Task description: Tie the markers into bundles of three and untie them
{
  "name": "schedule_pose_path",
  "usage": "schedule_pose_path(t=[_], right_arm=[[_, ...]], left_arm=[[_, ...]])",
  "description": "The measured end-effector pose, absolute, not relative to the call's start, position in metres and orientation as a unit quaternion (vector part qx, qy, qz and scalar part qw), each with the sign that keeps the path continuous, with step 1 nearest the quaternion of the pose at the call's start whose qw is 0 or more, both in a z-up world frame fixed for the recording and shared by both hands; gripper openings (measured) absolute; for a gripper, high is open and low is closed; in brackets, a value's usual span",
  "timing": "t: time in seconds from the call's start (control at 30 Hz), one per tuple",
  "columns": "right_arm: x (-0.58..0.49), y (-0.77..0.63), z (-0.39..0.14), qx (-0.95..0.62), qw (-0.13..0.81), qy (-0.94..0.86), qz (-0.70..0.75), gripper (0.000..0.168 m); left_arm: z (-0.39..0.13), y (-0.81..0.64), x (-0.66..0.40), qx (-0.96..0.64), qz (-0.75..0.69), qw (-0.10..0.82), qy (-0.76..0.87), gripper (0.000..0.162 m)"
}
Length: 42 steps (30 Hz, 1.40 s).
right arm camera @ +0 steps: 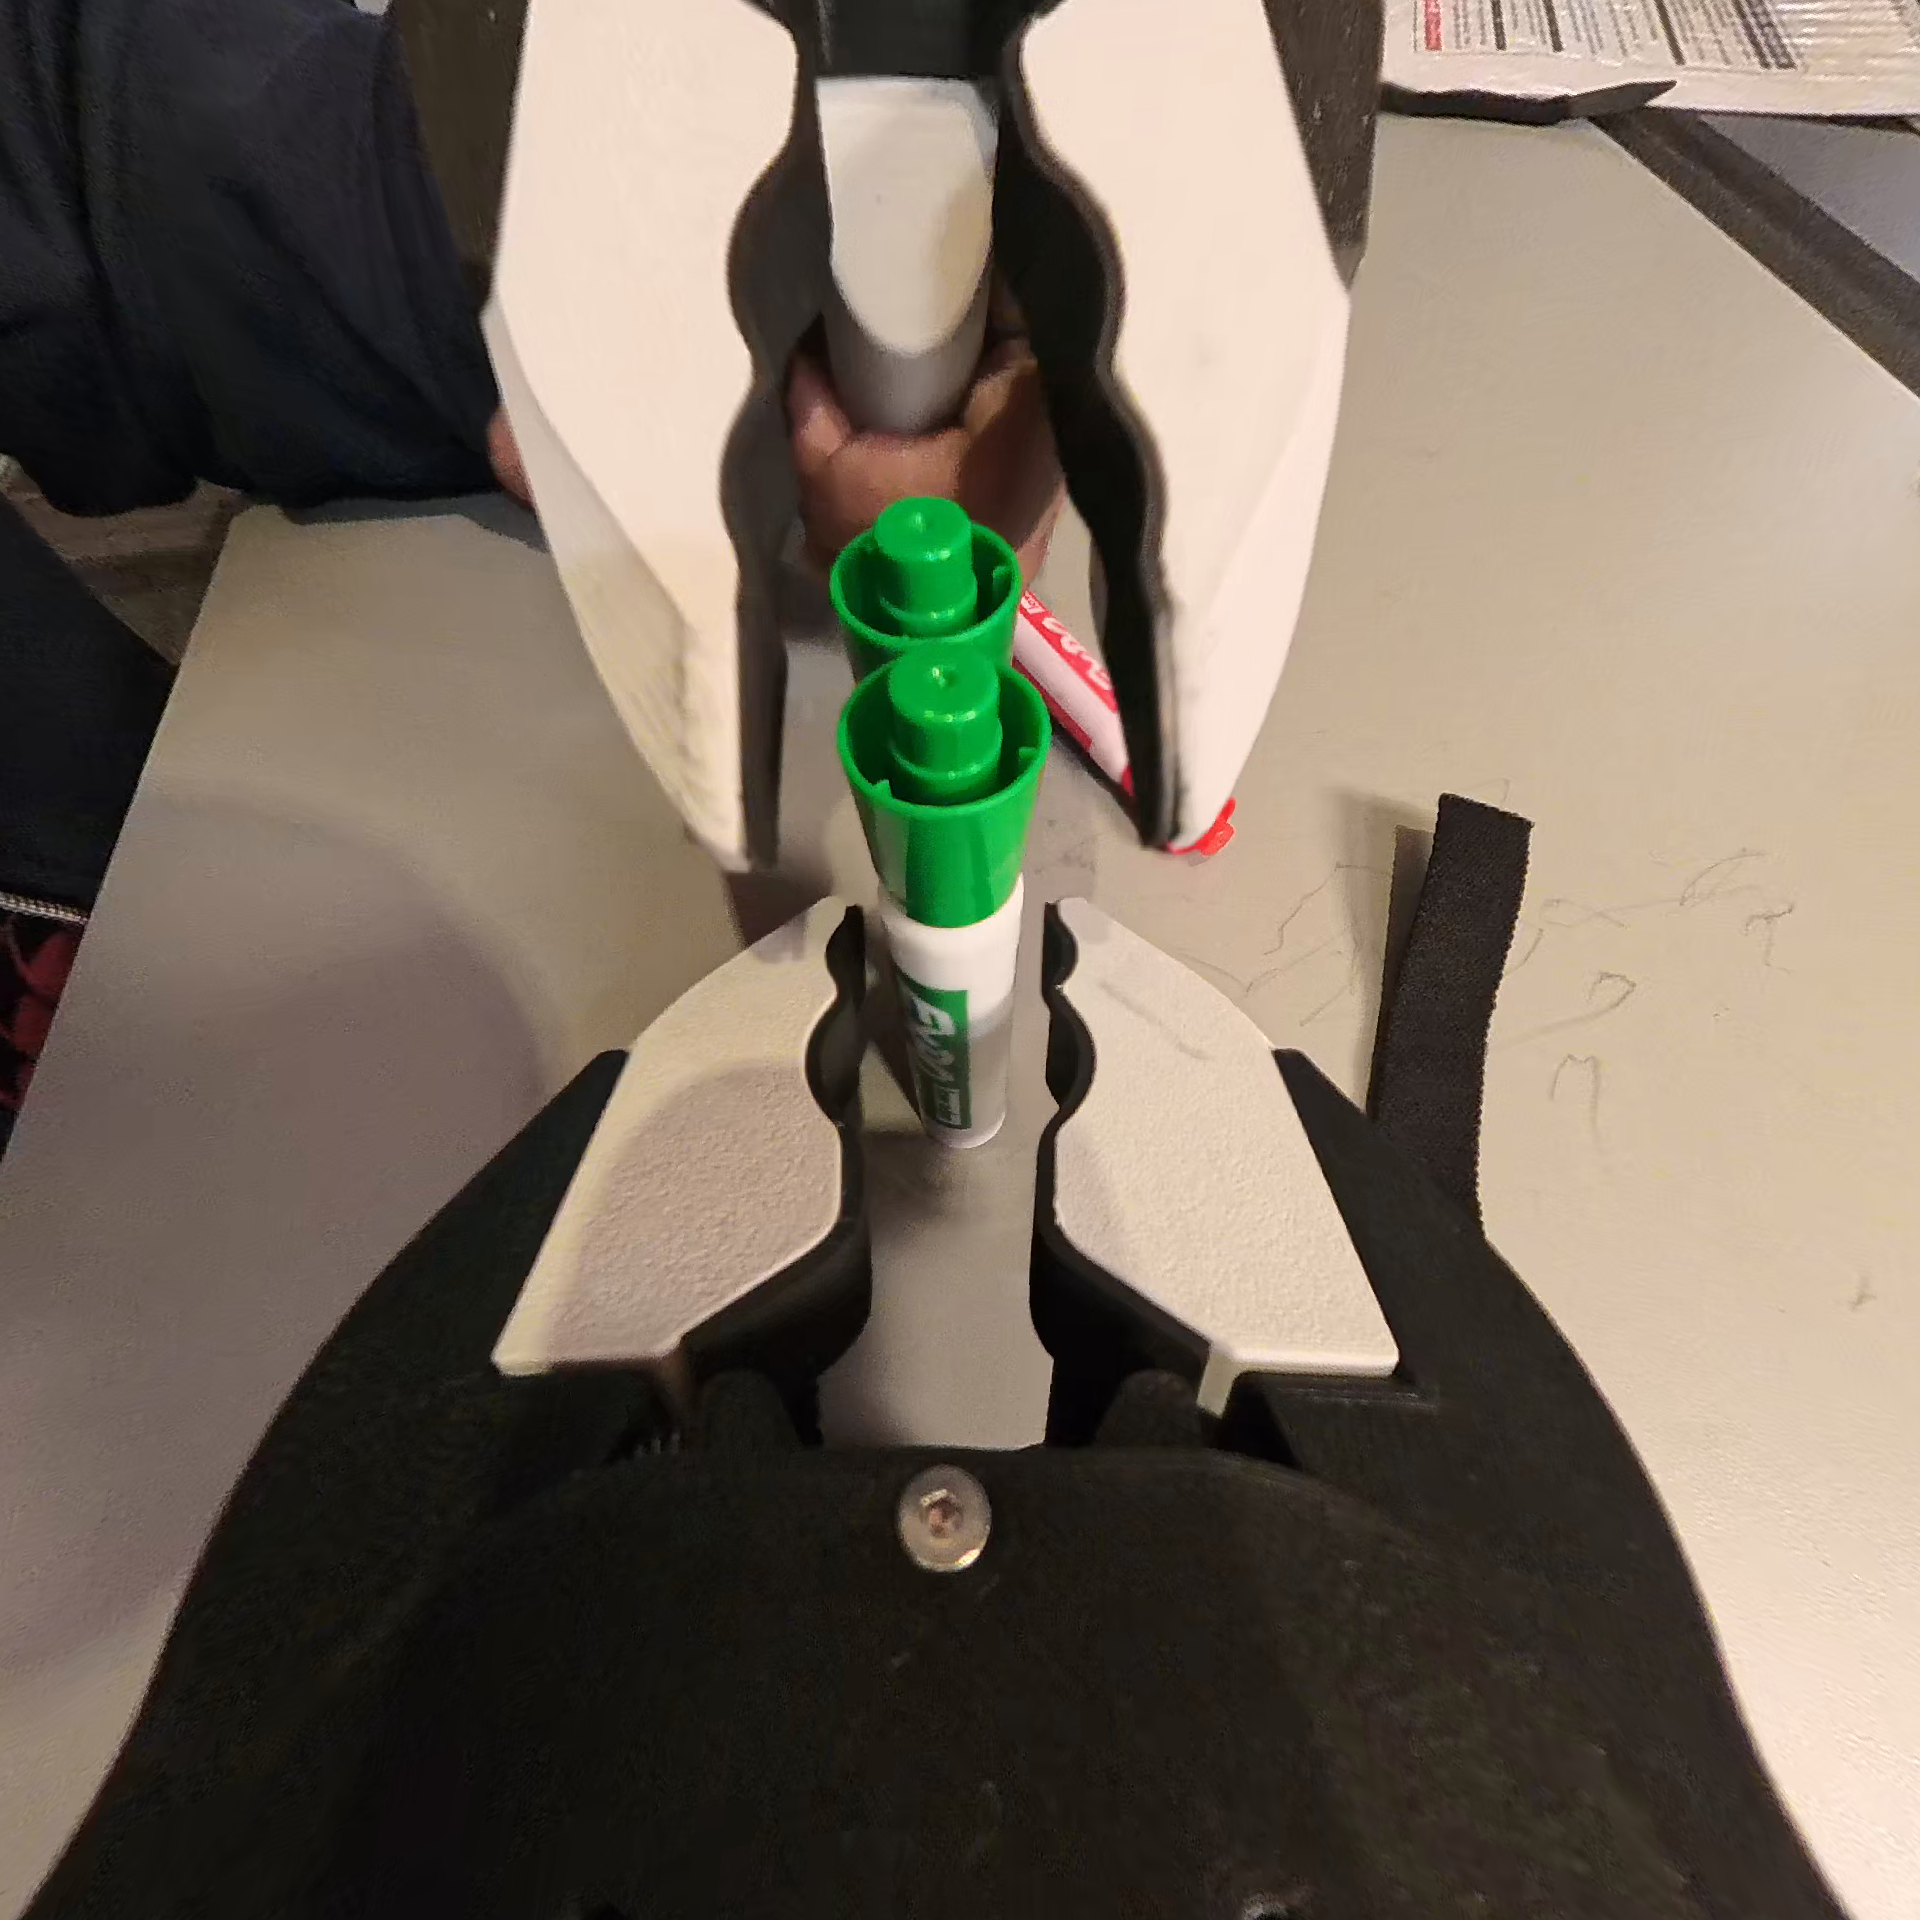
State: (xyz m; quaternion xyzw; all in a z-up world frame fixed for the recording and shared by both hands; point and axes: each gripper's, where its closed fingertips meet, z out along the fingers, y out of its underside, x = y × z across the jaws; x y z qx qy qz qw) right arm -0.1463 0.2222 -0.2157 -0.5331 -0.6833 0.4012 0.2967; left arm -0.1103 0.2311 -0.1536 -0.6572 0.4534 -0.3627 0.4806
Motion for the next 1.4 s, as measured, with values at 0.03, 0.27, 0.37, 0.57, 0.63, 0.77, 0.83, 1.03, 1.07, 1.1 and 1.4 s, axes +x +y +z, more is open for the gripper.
schedule_pose_path(t=[0.03,0.27,0.37,0.57,0.63,0.77,0.83,1.03,1.07,1.1,1.4], right_arm=[[-0.146,0.222,-0.215,-0.533,0.296,-0.682,0.403,0.034],[-0.131,0.226,-0.209,-0.537,0.300,-0.670,0.415,0.058],[-0.117,0.224,-0.197,-0.549,0.310,-0.638,0.442,0.068],[-0.102,0.216,-0.192,-0.575,0.335,-0.594,0.452,0.084],[-0.104,0.214,-0.193,-0.578,0.341,-0.587,0.453,0.085],[-0.106,0.214,-0.191,-0.577,0.359,-0.586,0.443,0.082],[-0.105,0.214,-0.194,-0.580,0.358,-0.592,0.431,0.080],[-0.106,0.224,-0.208,-0.592,0.346,-0.617,0.387,0.069],[-0.108,0.226,-0.211,-0.594,0.340,-0.620,0.384,0.066],[-0.110,0.228,-0.213,-0.594,0.337,-0.625,0.377,0.063],[-0.120,0.231,-0.218,-0.587,0.333,-0.644,0.360,0.053]], left_arm=[[-0.150,0.232,-0.112,-0.655,-0.364,0.486,0.450,0.040],[-0.123,0.244,-0.143,-0.679,-0.358,0.525,0.367,0.065],[-0.126,0.237,-0.157,-0.699,-0.340,0.536,0.328,0.070],[-0.152,0.223,-0.155,-0.728,-0.287,0.539,0.313,0.068],[-0.167,0.224,-0.147,-0.736,-0.275,0.519,0.337,0.068],[-0.188,0.222,-0.128,-0.739,-0.303,0.473,0.372,0.059],[-0.199,0.222,-0.126,-0.750,-0.291,0.454,0.382,0.058],[-0.214,0.222,-0.130,-0.772,-0.253,0.436,0.387,0.047],[-0.216,0.222,-0.131,-0.776,-0.251,0.432,0.384,0.044],[-0.217,0.223,-0.133,-0.781,-0.248,0.428,0.382,0.041],[-0.219,0.220,-0.137,-0.786,-0.241,0.427,0.378,0.019]])
